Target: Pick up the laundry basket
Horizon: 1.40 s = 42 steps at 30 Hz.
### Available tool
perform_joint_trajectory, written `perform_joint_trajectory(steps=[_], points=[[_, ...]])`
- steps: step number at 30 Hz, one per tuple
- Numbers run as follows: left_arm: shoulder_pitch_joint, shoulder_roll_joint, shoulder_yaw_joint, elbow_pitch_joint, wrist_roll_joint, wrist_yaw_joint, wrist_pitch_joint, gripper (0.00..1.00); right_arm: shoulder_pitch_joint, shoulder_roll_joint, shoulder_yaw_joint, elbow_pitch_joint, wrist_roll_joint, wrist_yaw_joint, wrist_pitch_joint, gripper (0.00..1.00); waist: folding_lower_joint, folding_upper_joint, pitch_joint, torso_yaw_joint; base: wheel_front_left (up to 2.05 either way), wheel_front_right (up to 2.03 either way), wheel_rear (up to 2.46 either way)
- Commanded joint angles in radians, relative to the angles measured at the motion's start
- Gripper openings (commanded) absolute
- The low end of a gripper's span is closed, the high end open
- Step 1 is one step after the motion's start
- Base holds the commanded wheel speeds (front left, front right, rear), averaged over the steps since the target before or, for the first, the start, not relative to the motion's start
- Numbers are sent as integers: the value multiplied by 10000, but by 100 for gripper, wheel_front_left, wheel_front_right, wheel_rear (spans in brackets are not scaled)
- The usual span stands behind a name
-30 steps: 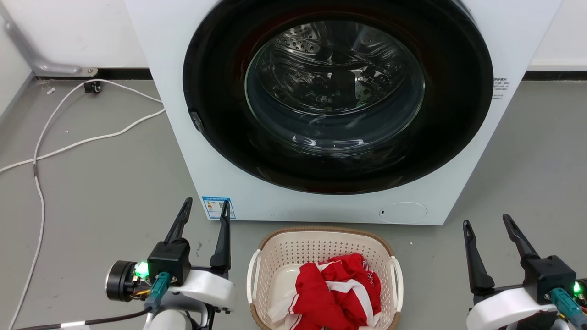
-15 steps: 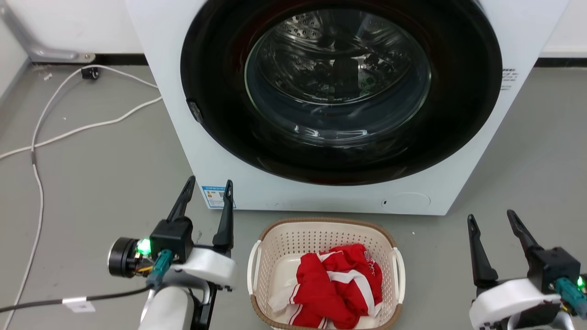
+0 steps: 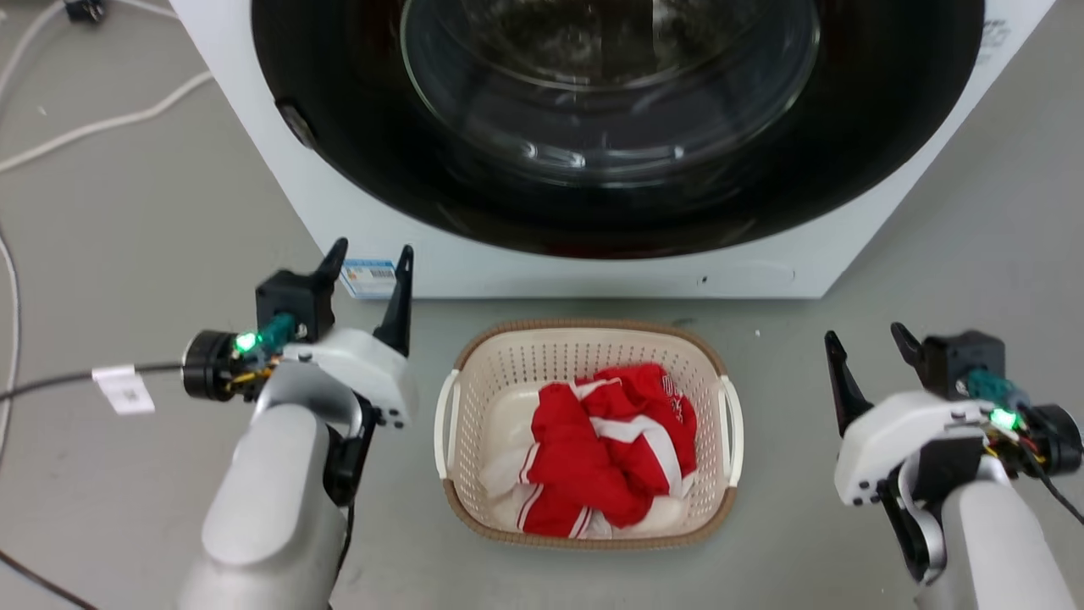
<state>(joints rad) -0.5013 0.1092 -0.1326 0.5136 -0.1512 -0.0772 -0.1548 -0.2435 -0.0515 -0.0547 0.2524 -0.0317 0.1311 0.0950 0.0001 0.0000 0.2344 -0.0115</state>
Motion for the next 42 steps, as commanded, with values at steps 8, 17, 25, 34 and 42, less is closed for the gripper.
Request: perform_joint_trajectory(steps=[8,17,25,34,42], points=[[-1715,288,-209,2060,-498,-378,922,100,-1794,22,402,1920,401,-7,880,100,-1,0,1668,-214,0,0,0],[-2882,258,-1129,4478,-1534,-529,2230,100,-3450,20,1115,4482,1209,-7,1511,100,-1,0,2633,-392,0,0,0],[-3450,764,-2434,5180,-3354,-523,3911,100,-4741,22,1971,6548,2113,-7,1916,100,-1,0,3273,-628,0,0,0],[-3992,1302,-3539,5375,-4537,-525,4843,100,-5877,22,3077,8067,2984,-7,2176,100,-1,0,4065,-787,0,0,0],[-4543,1391,-4214,5668,-4971,-526,4553,100,-6551,22,3784,8815,3636,-7,1848,100,-1,0,4910,-742,0,0,0]])
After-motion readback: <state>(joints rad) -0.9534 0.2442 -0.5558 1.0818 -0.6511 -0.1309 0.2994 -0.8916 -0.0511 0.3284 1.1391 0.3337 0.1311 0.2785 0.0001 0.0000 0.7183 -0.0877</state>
